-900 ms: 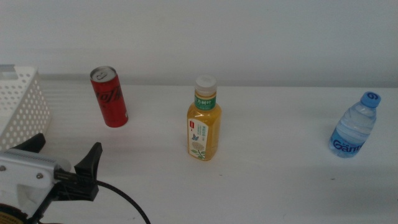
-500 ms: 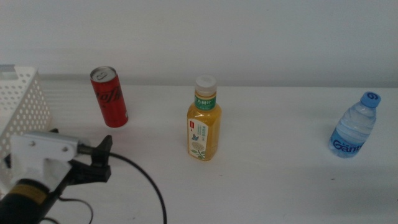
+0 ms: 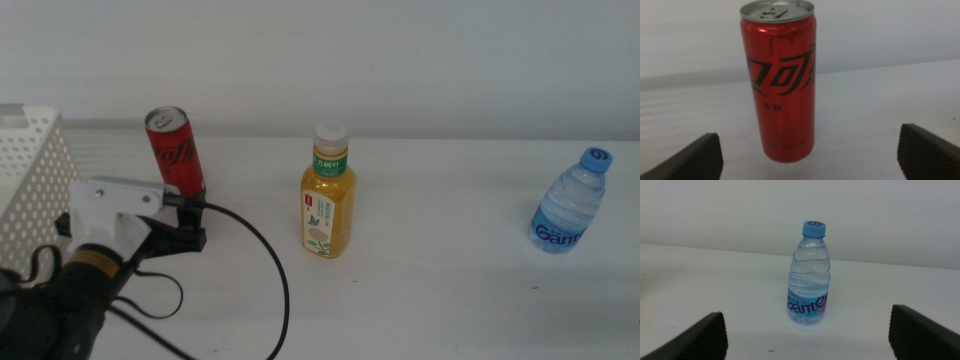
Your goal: Use arms to grab the bottles and put them into the dustbin to the left of the table.
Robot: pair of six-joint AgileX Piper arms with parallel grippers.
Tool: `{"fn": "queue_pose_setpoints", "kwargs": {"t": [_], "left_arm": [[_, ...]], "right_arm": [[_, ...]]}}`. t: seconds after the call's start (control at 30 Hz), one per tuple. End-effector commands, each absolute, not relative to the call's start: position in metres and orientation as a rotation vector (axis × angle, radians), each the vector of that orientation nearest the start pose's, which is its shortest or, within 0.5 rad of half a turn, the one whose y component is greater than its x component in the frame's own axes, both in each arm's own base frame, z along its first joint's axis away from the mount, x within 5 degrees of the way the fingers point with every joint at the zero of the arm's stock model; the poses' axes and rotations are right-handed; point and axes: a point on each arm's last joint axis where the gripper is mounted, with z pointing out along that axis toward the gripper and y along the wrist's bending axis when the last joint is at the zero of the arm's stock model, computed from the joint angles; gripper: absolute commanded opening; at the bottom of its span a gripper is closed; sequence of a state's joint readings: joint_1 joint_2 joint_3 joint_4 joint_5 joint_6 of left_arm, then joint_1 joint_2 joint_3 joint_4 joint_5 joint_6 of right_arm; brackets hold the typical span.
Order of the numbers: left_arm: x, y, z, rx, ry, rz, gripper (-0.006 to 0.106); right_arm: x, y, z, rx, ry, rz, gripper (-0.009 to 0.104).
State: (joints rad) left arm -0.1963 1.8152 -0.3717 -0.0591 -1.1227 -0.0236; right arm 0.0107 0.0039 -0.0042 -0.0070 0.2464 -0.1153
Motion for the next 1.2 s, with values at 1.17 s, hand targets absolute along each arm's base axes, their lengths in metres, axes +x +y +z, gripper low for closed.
{"fn": "queue_pose_setpoints", "kwargs": {"t": [1.17], "left_arm": [[0.359, -0.061, 0.09, -0.013, 1.831, -0.097, 0.094]], "right_arm": [[0.054, 0.0, 0.18, -0.121, 1.726, -0.101, 0.086]]}}
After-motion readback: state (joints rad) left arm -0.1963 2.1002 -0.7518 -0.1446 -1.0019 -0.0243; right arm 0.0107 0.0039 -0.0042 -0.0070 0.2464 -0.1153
